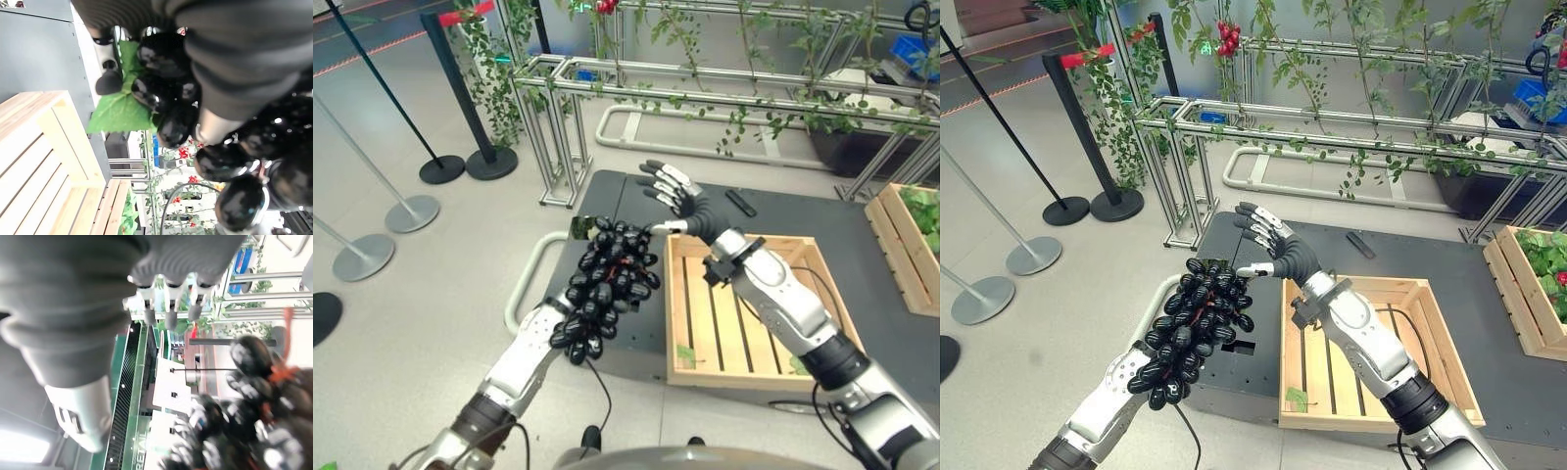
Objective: Pick up the fruits from the basket on one side to the basket on the other side
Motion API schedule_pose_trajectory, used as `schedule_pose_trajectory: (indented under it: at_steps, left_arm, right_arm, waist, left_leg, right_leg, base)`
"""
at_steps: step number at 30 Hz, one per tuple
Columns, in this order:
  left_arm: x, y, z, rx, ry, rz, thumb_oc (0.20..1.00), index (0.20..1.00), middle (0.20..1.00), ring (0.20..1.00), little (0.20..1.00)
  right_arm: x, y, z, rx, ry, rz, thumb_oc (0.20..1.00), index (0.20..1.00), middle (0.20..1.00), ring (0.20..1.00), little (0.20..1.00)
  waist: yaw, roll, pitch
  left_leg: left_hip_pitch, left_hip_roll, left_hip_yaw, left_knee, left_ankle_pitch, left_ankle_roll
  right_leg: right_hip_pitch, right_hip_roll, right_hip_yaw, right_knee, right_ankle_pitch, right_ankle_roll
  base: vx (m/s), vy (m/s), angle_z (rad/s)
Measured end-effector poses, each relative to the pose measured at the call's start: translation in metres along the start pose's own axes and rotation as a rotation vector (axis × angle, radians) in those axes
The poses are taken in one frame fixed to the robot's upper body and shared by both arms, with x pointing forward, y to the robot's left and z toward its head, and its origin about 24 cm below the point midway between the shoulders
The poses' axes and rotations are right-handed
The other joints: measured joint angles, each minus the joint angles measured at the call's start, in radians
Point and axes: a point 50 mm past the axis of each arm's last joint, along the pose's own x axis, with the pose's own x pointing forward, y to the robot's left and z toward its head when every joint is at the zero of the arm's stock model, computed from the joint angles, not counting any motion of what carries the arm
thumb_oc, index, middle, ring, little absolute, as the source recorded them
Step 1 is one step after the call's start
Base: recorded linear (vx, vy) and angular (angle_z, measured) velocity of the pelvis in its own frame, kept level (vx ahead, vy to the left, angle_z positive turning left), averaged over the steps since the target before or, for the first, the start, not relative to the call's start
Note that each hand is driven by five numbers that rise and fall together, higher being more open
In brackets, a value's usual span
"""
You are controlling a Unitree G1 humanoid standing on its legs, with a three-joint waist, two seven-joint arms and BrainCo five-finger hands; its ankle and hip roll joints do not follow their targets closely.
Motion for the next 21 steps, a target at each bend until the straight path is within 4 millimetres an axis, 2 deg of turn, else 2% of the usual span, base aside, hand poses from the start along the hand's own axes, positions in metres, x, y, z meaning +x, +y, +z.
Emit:
schedule_pose_trajectory:
  at_steps: [5, 8, 10, 11, 12, 15, 16, 20, 21]
  left_arm:
    - [-0.004, 0.001, -0.003, -0.009, 0.011, 0.003, 0.200, 0.200, 0.200, 0.200, 0.200]
    - [-0.016, 0.008, -0.008, -0.050, 0.026, 0.049, 0.200, 0.200, 0.200, 0.200, 0.200]
    - [-0.022, 0.014, -0.010, -0.056, 0.037, 0.081, 0.200, 0.200, 0.200, 0.200, 0.200]
    - [-0.029, 0.020, -0.012, -0.065, 0.042, 0.113, 0.200, 0.200, 0.200, 0.200, 0.200]
    - [-0.034, 0.025, -0.013, -0.066, 0.046, 0.141, 0.200, 0.200, 0.200, 0.200, 0.200]
    - [-0.040, 0.033, -0.013, -0.079, 0.046, 0.171, 0.200, 0.200, 0.200, 0.200, 0.200]
    - [-0.046, 0.037, -0.010, -0.082, 0.031, 0.185, 0.200, 0.200, 0.200, 0.200, 0.200]
    - [-0.065, 0.049, -0.012, -0.086, 0.028, 0.270, 0.200, 0.200, 0.200, 0.200, 0.200]
    - [-0.073, 0.054, -0.013, -0.088, 0.026, 0.308, 0.200, 0.200, 0.200, 0.200, 0.200]
  right_arm:
    - [-0.011, -0.027, 0.017, -0.014, -0.079, -0.123, 1.000, 1.000, 1.000, 1.000, 1.000]
    - [-0.035, -0.053, 0.027, -0.029, -0.116, -0.234, 1.000, 1.000, 1.000, 1.000, 1.000]
    - [-0.045, -0.060, 0.030, -0.039, -0.125, -0.275, 1.000, 1.000, 1.000, 1.000, 1.000]
    - [-0.061, -0.066, 0.031, -0.032, -0.141, -0.320, 1.000, 1.000, 1.000, 1.000, 1.000]
    - [-0.071, -0.071, 0.028, -0.012, -0.147, -0.365, 1.000, 1.000, 1.000, 1.000, 1.000]
    - [-0.084, -0.075, 0.020, 0.000, -0.120, -0.410, 1.000, 1.000, 1.000, 1.000, 1.000]
    - [-0.101, -0.077, 0.011, 0.002, -0.095, -0.476, 1.000, 1.000, 1.000, 1.000, 1.000]
    - [-0.133, -0.083, -0.018, 0.047, -0.015, -0.640, 1.000, 1.000, 1.000, 1.000, 1.000]
    - [-0.146, -0.082, -0.029, 0.075, 0.003, -0.708, 1.000, 1.000, 1.000, 1.000, 1.000]
  waist:
    - [0.002, -0.004, 0.003]
    - [0.001, -0.007, 0.008]
    - [0.000, -0.008, 0.013]
    - [0.000, -0.007, 0.015]
    - [0.001, -0.008, 0.016]
    - [-0.003, -0.003, 0.019]
    - [-0.001, -0.003, 0.020]
    - [-0.001, 0.008, 0.027]
    - [-0.002, 0.011, 0.029]
  left_leg:
    - [-0.001, 0.000, -0.001, -0.003, 0.000, 0.000]
    - [-0.001, -0.001, -0.004, -0.006, 0.000, 0.000]
    - [-0.001, -0.002, -0.007, -0.007, 0.000, 0.000]
    - [-0.001, -0.002, -0.007, -0.008, 0.000, 0.000]
    - [-0.001, -0.002, -0.008, -0.008, 0.000, 0.000]
    - [-0.001, -0.003, -0.008, -0.010, 0.000, 0.000]
    - [-0.001, -0.003, -0.006, -0.010, 0.000, 0.000]
    - [0.001, -0.002, -0.004, -0.010, -0.003, 0.002]
    - [0.002, -0.003, -0.004, -0.010, -0.003, 0.003]
  right_leg:
    - [0.000, 0.000, 0.000, -0.002, -0.001, 0.001]
    - [0.003, 0.000, -0.003, -0.009, -0.001, 0.002]
    - [0.006, 0.002, -0.003, -0.013, -0.001, 0.002]
    - [0.007, 0.002, -0.006, -0.015, -0.002, 0.002]
    - [0.008, 0.002, -0.008, -0.016, -0.003, 0.002]
    - [0.007, 0.001, -0.010, -0.016, -0.005, 0.006]
    - [0.007, 0.001, -0.009, -0.016, -0.007, 0.008]
    - [0.005, -0.002, -0.002, -0.016, -0.009, 0.010]
    - [0.006, -0.003, -0.001, -0.016, -0.009, 0.011]
  base:
    - [0.00, -0.002, 0.01]
    - [0.00, -0.004, 0.01]
    - [-0.01, -0.013, 0.04]
    - [-0.01, -0.013, 0.04]
    - [0.00, 0.000, 0.00]
    - [0.00, 0.000, 0.00]
    - [0.00, 0.000, 0.00]
    - [-0.01, 0.013, -0.03]
    - [0.00, 0.000, 0.00]
